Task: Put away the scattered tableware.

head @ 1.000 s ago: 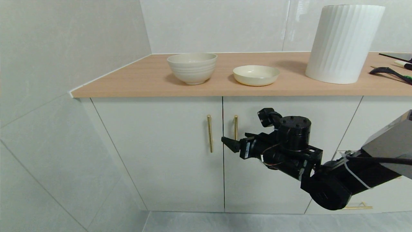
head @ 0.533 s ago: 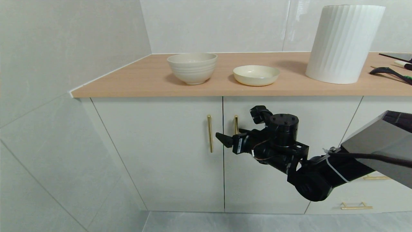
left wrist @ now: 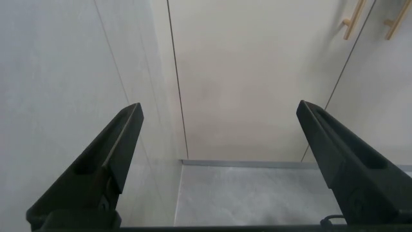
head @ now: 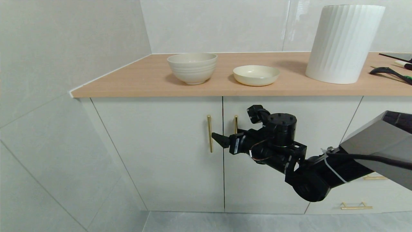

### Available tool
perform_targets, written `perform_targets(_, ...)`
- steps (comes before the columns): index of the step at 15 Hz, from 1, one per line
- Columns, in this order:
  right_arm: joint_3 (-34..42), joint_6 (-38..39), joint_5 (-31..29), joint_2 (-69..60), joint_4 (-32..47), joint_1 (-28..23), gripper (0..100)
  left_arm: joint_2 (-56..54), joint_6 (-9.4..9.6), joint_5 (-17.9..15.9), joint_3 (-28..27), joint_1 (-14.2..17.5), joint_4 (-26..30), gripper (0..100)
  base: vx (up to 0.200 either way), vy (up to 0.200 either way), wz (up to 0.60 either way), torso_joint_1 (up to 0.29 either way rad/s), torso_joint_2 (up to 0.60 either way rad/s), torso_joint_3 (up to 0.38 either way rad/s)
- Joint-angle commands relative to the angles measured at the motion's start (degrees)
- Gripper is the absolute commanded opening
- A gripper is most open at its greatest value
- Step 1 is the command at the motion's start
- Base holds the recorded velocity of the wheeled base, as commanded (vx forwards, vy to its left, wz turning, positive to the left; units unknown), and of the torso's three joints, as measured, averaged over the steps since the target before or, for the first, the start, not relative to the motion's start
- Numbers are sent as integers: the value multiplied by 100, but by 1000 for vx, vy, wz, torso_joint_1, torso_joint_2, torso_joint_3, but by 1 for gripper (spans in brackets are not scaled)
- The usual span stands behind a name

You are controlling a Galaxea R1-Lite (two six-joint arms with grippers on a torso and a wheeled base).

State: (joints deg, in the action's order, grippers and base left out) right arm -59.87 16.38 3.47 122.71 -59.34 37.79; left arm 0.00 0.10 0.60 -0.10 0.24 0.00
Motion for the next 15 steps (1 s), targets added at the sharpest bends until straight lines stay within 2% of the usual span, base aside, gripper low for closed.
perform_targets(1, 160, 181, 4, -151, -16, 0, 100, 0, -1, 2, 1, 2, 0, 100, 0, 0, 0, 0, 0, 0)
perform_targets(6, 1223, 462, 1164, -863, -25, -26, 100, 0, -1, 2, 1, 2, 0, 100, 0, 0, 0, 0, 0, 0)
perform_targets(13, 1504, 594, 1621, -889, -25, -17, 100, 0, -1, 2, 1, 2, 0, 100, 0, 0, 0, 0, 0, 0)
perform_targets(14, 1513, 629, 1806, -872, -25, -17, 100, 0, 105, 2, 1, 2, 0, 100, 0, 0, 0, 0, 0, 0)
perform_targets(15, 1504, 673, 1832, -854, -33, -17, 100, 0, -1, 2, 1, 2, 9, 100, 0, 0, 0, 0, 0, 0)
